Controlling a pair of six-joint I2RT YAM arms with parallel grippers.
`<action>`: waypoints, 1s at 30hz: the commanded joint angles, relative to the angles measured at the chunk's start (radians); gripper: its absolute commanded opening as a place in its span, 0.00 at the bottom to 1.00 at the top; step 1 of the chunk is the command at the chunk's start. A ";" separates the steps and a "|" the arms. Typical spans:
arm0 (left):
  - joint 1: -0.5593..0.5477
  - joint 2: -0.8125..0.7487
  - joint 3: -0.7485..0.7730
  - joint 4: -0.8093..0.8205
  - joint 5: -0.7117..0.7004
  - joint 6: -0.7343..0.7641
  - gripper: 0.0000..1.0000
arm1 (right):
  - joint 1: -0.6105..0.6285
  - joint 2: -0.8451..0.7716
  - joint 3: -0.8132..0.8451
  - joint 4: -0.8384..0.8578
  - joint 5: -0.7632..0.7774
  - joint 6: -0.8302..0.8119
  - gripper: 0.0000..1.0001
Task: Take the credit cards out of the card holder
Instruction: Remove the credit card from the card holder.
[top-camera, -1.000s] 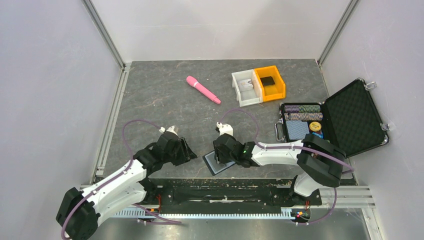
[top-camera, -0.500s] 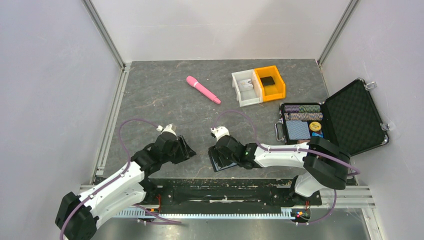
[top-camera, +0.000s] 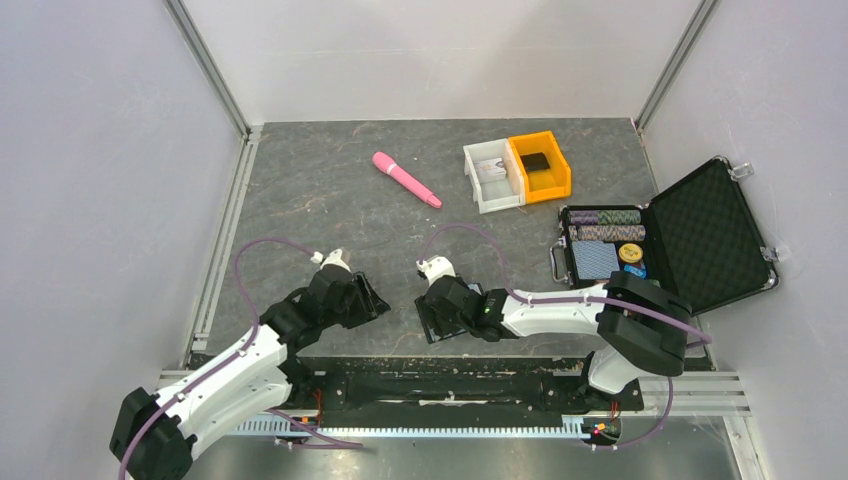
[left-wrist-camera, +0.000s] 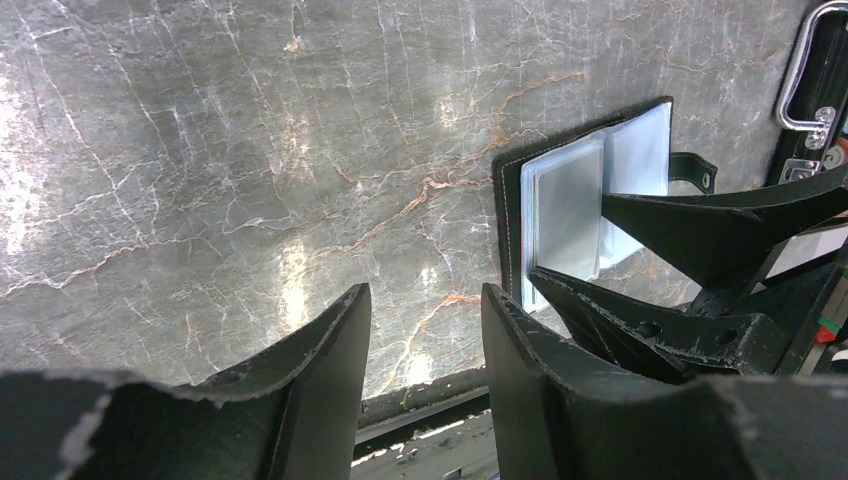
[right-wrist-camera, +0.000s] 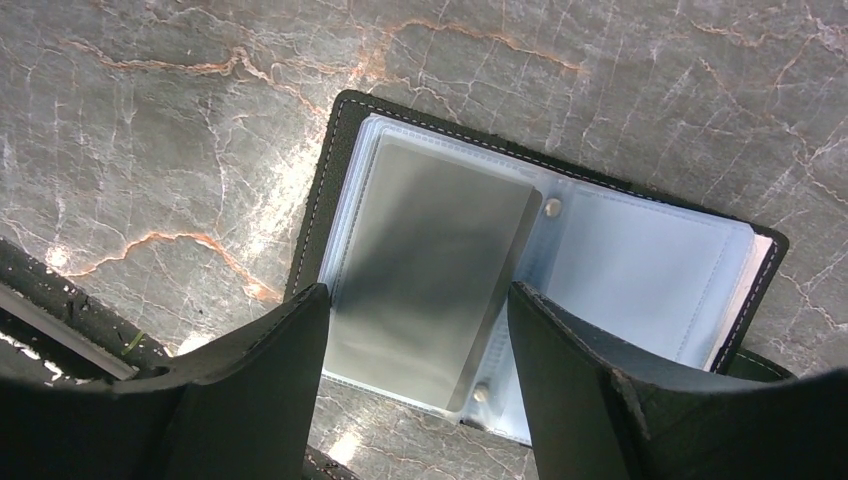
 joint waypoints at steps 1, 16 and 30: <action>0.002 -0.003 0.015 0.009 -0.017 0.030 0.52 | 0.009 0.029 0.021 -0.039 0.047 0.022 0.67; 0.002 0.040 0.006 0.068 0.071 0.022 0.52 | -0.005 0.009 -0.030 0.074 -0.053 0.111 0.49; 0.001 0.186 0.032 0.199 0.168 0.022 0.51 | -0.096 -0.085 -0.166 0.256 -0.210 0.169 0.49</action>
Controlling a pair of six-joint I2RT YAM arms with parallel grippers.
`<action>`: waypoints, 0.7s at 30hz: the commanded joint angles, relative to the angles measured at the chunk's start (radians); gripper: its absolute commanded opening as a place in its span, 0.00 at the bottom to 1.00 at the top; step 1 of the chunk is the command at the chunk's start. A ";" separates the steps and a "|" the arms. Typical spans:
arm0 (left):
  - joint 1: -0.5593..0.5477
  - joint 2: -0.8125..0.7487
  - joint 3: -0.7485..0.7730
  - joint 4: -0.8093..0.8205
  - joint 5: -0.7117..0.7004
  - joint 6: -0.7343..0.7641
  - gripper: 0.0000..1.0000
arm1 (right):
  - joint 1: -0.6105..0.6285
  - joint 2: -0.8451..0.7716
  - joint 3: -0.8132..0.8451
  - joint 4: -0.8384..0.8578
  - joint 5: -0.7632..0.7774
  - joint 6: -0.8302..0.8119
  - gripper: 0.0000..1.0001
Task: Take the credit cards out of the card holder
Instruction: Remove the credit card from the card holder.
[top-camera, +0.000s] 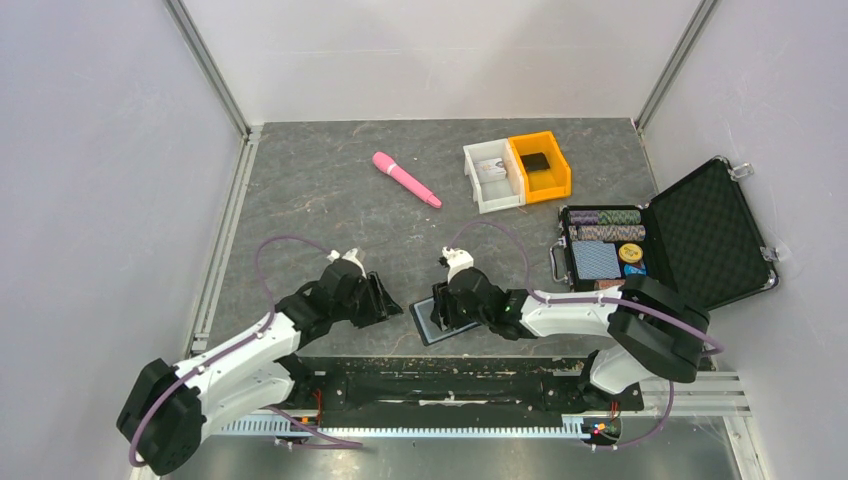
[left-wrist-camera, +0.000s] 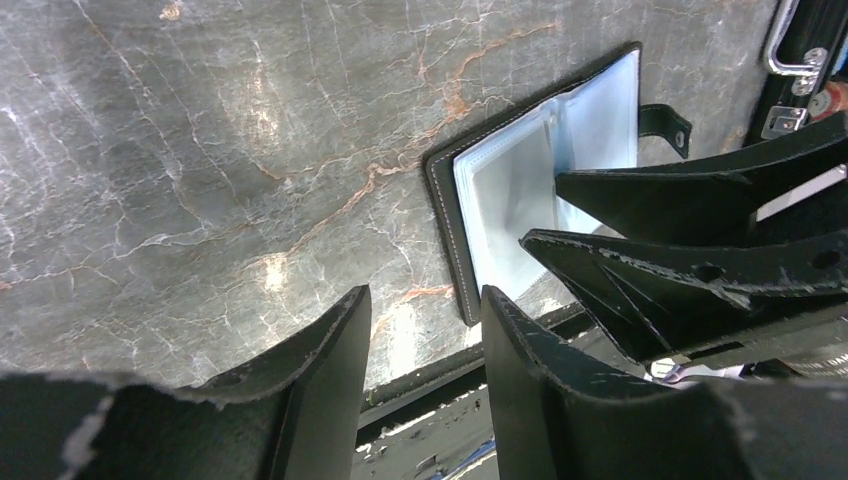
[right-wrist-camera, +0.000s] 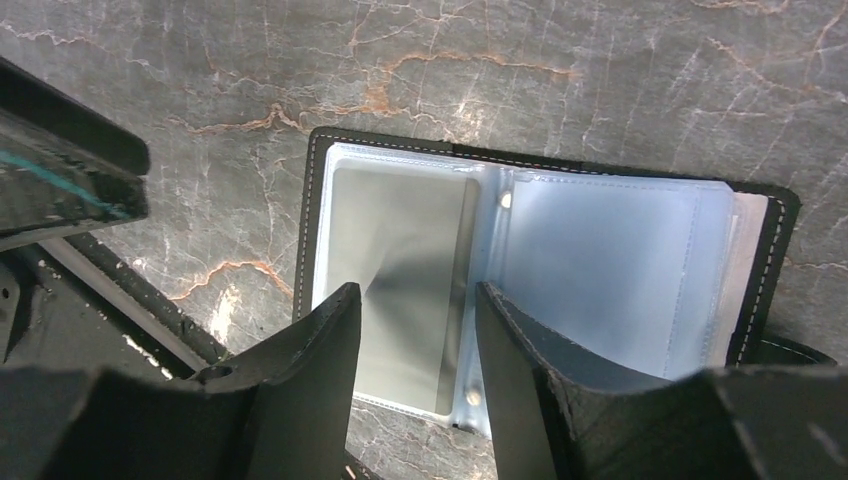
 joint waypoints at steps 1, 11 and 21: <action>0.002 0.050 0.044 0.059 0.023 0.026 0.51 | 0.000 -0.018 -0.001 -0.008 -0.037 0.006 0.51; 0.002 -0.015 0.087 -0.059 -0.109 0.061 0.53 | 0.056 -0.031 0.176 -0.258 0.140 -0.050 0.60; 0.004 -0.136 0.067 -0.156 -0.207 0.050 0.53 | 0.120 0.054 0.278 -0.343 0.218 -0.060 0.64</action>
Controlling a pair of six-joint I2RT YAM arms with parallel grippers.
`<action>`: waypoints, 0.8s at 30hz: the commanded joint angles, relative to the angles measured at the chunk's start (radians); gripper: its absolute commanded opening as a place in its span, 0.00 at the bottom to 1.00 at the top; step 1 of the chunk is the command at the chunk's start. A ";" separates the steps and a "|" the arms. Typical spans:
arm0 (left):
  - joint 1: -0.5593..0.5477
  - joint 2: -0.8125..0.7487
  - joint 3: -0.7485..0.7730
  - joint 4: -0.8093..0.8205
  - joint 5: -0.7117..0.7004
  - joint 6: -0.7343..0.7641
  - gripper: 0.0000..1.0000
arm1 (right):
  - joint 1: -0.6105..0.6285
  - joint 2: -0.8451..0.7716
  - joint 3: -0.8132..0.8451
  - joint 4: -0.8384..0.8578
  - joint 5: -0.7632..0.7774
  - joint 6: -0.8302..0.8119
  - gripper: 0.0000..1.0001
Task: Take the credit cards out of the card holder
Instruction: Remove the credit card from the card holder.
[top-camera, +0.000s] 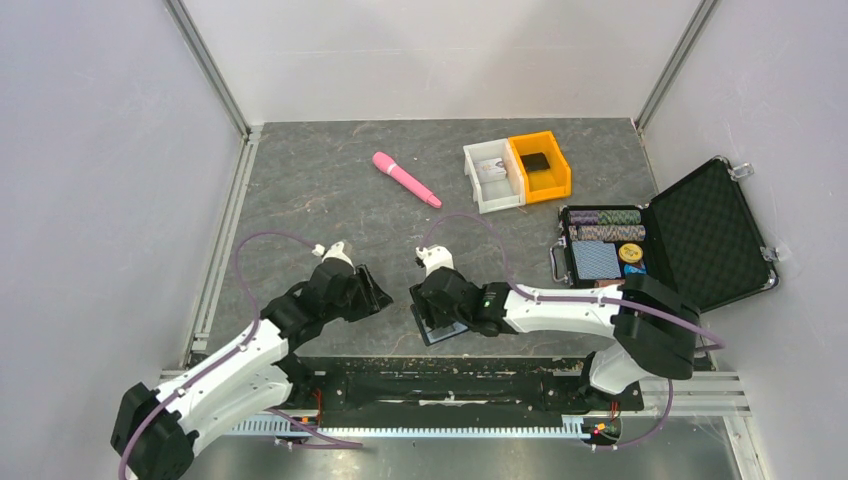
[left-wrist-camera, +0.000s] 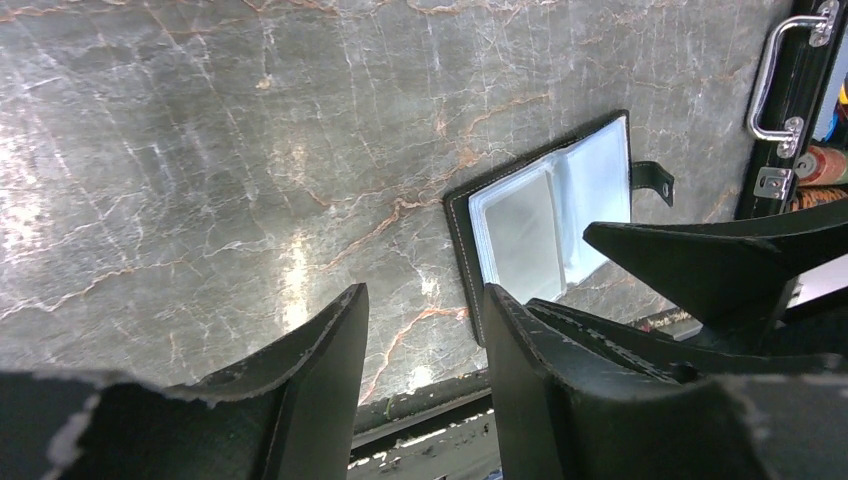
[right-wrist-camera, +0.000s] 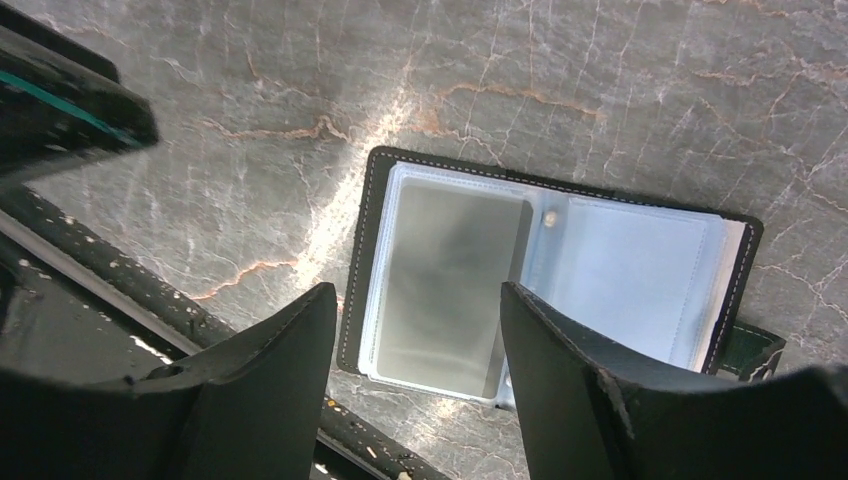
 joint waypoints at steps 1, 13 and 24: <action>0.004 -0.057 0.011 -0.051 -0.075 0.030 0.53 | 0.024 0.040 0.050 -0.048 0.061 -0.015 0.65; 0.004 -0.084 -0.011 -0.051 -0.070 0.018 0.54 | 0.045 0.104 0.059 -0.061 0.089 -0.015 0.65; 0.004 -0.074 -0.025 -0.034 -0.056 0.009 0.54 | 0.064 0.136 0.066 -0.078 0.119 -0.012 0.64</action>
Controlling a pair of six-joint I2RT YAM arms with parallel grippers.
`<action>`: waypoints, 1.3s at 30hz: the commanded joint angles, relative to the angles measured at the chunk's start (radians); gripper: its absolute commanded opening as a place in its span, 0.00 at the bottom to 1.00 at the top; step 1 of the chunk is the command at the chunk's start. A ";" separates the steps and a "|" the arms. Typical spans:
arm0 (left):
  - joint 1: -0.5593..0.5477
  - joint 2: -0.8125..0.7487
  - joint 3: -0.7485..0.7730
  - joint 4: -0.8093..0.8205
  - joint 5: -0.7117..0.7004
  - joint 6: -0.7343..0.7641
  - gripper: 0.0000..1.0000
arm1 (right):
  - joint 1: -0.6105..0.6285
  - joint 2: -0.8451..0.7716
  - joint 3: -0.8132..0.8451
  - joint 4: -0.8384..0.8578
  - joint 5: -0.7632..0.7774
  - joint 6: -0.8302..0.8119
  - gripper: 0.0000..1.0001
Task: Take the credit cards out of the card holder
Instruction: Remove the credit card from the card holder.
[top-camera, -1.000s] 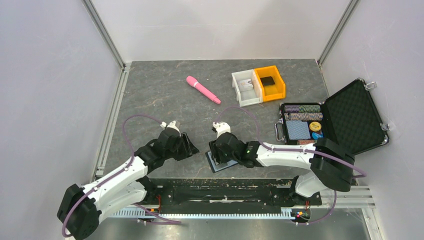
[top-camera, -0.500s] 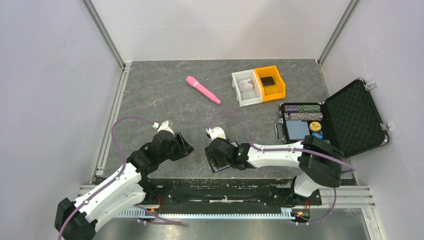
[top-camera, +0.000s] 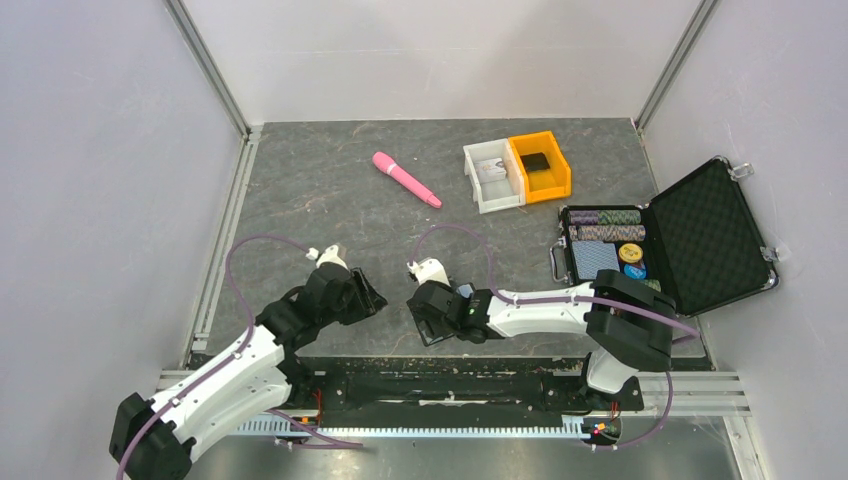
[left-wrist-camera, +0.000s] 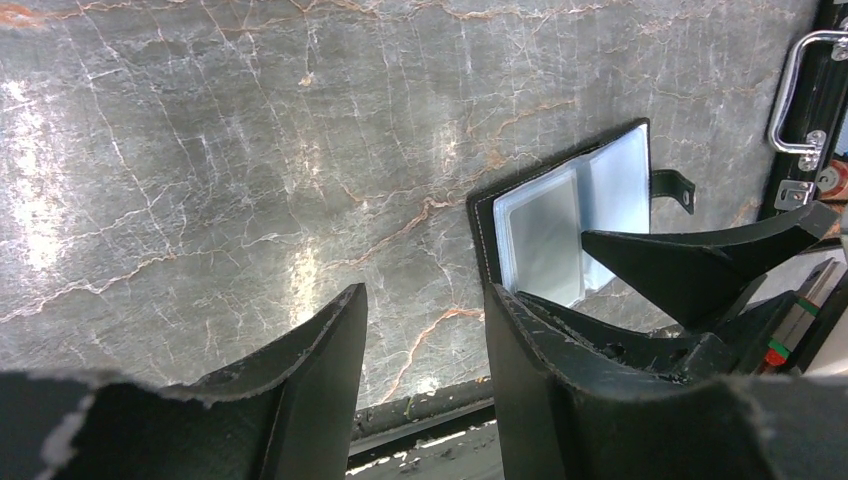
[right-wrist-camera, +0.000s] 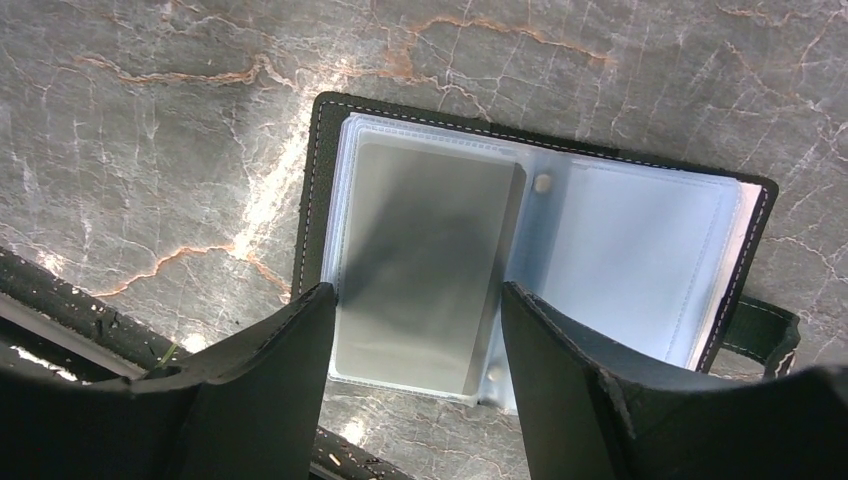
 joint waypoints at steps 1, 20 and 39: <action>0.004 0.007 -0.005 0.023 -0.001 0.009 0.54 | 0.008 0.016 0.029 -0.009 0.047 -0.002 0.63; 0.004 0.104 0.025 0.033 0.035 0.040 0.54 | -0.011 -0.042 0.039 -0.020 0.012 -0.020 0.62; 0.003 -0.022 -0.003 -0.023 -0.029 0.026 0.55 | 0.021 -0.003 0.041 0.015 -0.046 -0.006 0.63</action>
